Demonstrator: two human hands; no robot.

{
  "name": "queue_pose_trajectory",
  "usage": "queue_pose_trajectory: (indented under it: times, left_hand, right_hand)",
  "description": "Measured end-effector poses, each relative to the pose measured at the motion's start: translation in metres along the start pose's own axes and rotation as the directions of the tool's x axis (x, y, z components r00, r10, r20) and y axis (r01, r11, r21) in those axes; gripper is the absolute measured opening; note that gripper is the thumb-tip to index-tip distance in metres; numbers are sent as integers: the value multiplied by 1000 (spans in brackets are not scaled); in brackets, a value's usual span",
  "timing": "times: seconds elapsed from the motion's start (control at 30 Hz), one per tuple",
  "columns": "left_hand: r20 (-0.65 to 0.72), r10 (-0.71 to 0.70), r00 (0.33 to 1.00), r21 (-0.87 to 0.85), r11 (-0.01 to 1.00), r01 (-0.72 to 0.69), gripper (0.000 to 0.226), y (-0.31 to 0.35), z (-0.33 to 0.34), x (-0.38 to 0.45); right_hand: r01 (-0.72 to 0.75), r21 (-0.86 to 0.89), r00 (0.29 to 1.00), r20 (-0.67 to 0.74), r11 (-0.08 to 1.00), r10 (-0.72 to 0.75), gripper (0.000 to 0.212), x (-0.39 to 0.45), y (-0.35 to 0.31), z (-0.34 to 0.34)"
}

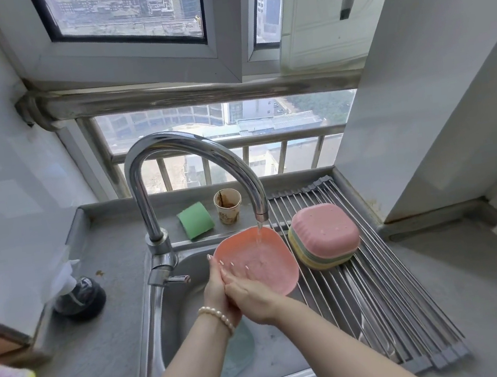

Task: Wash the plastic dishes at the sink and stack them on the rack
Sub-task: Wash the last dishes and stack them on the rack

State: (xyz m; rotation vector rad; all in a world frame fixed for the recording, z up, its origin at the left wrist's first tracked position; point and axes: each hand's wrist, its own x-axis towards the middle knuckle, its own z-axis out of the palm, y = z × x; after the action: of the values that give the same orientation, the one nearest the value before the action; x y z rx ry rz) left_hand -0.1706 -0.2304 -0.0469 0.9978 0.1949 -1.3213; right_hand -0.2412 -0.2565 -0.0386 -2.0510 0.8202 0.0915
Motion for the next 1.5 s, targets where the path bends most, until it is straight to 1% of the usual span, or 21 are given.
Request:
queue_pose_trajectory:
  times: [0.1, 0.17, 0.27, 0.33, 0.4, 0.47, 0.5, 0.57, 0.63, 0.73, 0.8, 0.87, 0.9, 0.93, 1.03, 1.13, 1.2, 1.23, 1.3, 1.4, 1.5]
  left_hand:
    - [-83, 133, 988, 231, 967, -111, 59, 9, 3, 2]
    - [-148, 307, 940, 468, 859, -207, 59, 18, 1, 5]
    - [-105, 460, 882, 694, 669, -266, 52, 30, 3, -1]
    - [-87, 520, 850, 759, 587, -281, 50, 34, 6, -6]
    - [-63, 562, 825, 778, 546, -312, 53, 37, 6, -5]
    - [-24, 585, 811, 807, 490, -329, 54, 42, 5, -5]
    - [-1, 584, 811, 828, 455, -327, 54, 45, 3, -4]
    - [53, 569, 820, 865, 385, -322, 55, 51, 1, -4]
    - [75, 530, 845, 890, 347, -297, 56, 58, -1, -1]
    - [63, 408, 911, 926, 317, -206, 56, 69, -1, 1]
    - [36, 341, 939, 927, 341, -159, 46, 71, 0, -2]
    - [18, 255, 967, 858, 493, -146, 20, 67, 1, -10]
    - [24, 231, 973, 787, 595, -161, 16, 61, 2, -14]
    - [38, 246, 969, 717, 668, -198, 27, 52, 1, -18]
    - [-28, 380, 924, 570, 766, -298, 48, 18, -4, -25]
    - [-103, 377, 920, 385, 868, -312, 32, 7, -3, -27]
    - [-93, 394, 914, 395, 857, -329, 21, 13, 1, -26]
    - [-96, 406, 909, 421, 844, -332, 17, 19, 3, -26]
    - [-99, 430, 898, 500, 801, -329, 17, 27, 4, -25]
    - [-45, 400, 916, 650, 708, -277, 18, 34, 4, -27]
    - [-89, 259, 962, 634, 759, -146, 16, 41, 1, -22]
  right_hand:
    - [45, 109, 999, -7, 993, -44, 74, -8, 1, 0]
    - [110, 15, 994, 10, 994, -110, 75, -16, 3, 2]
    - [221, -144, 973, -30, 965, -228, 77, -23, 13, 12]
    - [252, -181, 954, -119, 951, -275, 67, -22, 22, 18]
    - [242, -200, 920, -265, 949, -290, 48, -23, 32, 18]
    - [255, -317, 816, -436, 913, -379, 31, -24, 47, 17]
    - [267, -388, 767, -468, 882, -438, 26, -25, 54, 16]
    - [261, -574, 713, -427, 776, -556, 18, -24, 68, 13]
    - [189, -709, 721, -370, 680, -586, 26, -24, 74, 9]
    - [85, -801, 810, -291, 593, -510, 47, -27, 74, 6]
    - [80, -811, 802, -293, 579, -520, 55, -24, 79, 11]
    - [124, -764, 744, -351, 633, -569, 49, -23, 83, 17]
    - [151, -735, 700, -393, 661, -597, 40, -22, 82, 19]
    - [169, -710, 661, -433, 684, -613, 32, -21, 78, 21]
    - [225, -624, 608, -510, 748, -608, 27, -16, 52, 28]
    - [264, -438, 575, -644, 859, -505, 22, -14, 30, 35]
    - [316, -277, 576, -705, 908, -415, 16, -14, 27, 35]
    - [333, -258, 576, -705, 907, -412, 14, -13, 31, 33]
    - [305, -374, 569, -666, 876, -482, 13, -12, 45, 24]
    - [187, -621, 614, -530, 761, -584, 22, -15, 69, 0]
    - [10, -767, 713, -444, 641, -542, 50, -16, 81, -7]
